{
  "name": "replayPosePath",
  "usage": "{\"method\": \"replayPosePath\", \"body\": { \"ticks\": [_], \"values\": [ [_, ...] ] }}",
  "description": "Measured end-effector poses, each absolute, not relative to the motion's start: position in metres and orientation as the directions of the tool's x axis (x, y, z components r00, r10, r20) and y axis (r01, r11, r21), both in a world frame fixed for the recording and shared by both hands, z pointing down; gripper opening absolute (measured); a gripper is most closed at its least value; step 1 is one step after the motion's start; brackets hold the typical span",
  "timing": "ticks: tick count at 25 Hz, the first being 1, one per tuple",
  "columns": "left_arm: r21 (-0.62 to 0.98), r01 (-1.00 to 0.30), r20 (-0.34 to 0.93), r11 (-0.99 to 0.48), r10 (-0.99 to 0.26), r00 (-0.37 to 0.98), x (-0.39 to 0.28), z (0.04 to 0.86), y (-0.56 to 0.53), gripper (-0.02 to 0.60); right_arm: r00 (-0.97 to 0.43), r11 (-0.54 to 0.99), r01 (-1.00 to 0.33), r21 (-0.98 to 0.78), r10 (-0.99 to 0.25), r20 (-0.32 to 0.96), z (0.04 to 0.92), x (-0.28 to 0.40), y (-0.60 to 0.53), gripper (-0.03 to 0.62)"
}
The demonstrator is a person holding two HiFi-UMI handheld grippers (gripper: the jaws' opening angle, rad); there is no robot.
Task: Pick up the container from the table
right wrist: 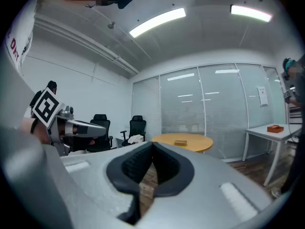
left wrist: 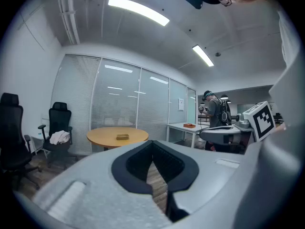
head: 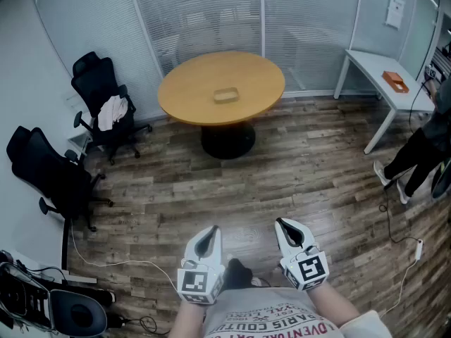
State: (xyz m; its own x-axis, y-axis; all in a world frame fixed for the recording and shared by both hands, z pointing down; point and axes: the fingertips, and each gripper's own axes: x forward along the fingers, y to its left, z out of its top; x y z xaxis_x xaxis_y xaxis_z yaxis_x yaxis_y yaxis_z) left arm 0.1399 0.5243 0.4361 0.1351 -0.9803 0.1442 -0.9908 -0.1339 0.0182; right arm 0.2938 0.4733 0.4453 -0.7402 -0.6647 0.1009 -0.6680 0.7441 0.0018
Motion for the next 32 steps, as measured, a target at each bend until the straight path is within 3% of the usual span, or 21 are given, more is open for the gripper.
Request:
{"method": "replayPosePath", "body": {
  "ticks": [12, 22, 32],
  "values": [
    [0.013, -0.988, 0.109, -0.152, -0.982, 0.153, 0.149, 0.419, 0.515, 0.006, -0.776, 0.779, -0.626, -0.033, -0.617, 0.132, 0.441, 0.291, 0.464, 0.002],
    [0.035, -0.986, 0.107, -0.162, -0.981, 0.165, 0.151, 0.416, 0.513, 0.006, -0.742, 0.743, -0.667, -0.053, -0.657, 0.13, 0.444, 0.296, 0.45, 0.003],
    [0.044, -0.984, 0.108, -0.171, -0.979, 0.175, 0.111, 0.423, 0.465, 0.006, -0.748, 0.747, -0.662, -0.054, -0.655, 0.107, 0.441, 0.258, 0.405, 0.003]
  ]
}}
